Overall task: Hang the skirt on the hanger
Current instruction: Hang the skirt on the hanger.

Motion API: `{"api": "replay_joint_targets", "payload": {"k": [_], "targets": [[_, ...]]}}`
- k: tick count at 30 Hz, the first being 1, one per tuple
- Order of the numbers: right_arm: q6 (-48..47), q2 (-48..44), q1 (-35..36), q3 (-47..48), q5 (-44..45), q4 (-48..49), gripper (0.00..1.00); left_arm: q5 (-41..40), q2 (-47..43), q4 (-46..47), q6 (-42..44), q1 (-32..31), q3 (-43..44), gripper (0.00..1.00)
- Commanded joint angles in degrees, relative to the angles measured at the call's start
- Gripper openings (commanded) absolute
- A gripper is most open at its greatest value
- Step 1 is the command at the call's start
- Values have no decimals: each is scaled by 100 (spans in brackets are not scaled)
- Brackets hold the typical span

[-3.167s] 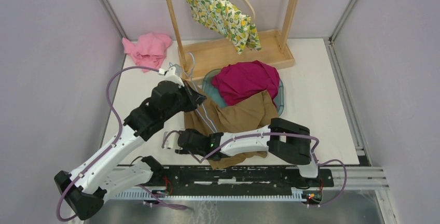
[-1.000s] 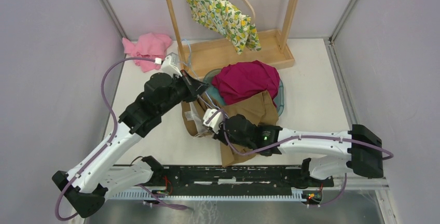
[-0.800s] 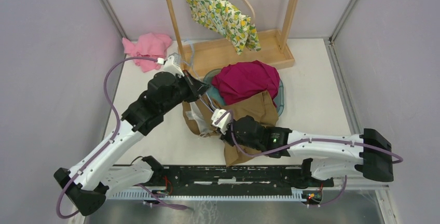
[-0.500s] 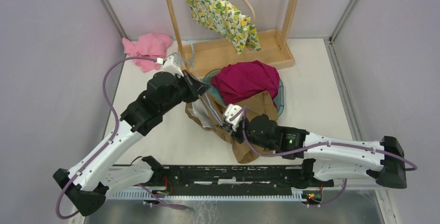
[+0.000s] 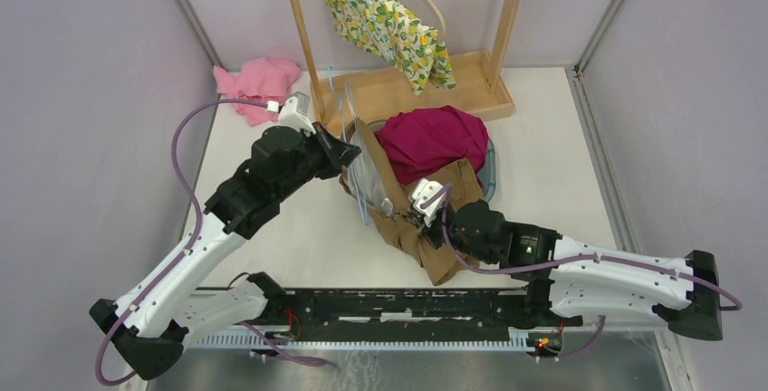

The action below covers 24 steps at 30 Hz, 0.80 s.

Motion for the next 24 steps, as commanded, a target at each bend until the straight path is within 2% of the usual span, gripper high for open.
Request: {"api": "replay_joint_targets", "payload": {"k": [1,7,15,24], "targets": [[14,-22,-1,107,-183,19,2,-287,-58,504,379,46,133,3],[31,162,35,162,-478,67,2,-544,-37,719,425,47,55,3],[-190,440,510,551,-238,-204,2,-788,149,1089,520,46,-210,3],[-340,567,678,856,-203,-328,2,-776,330,1270,523,38,-376,3]]}}
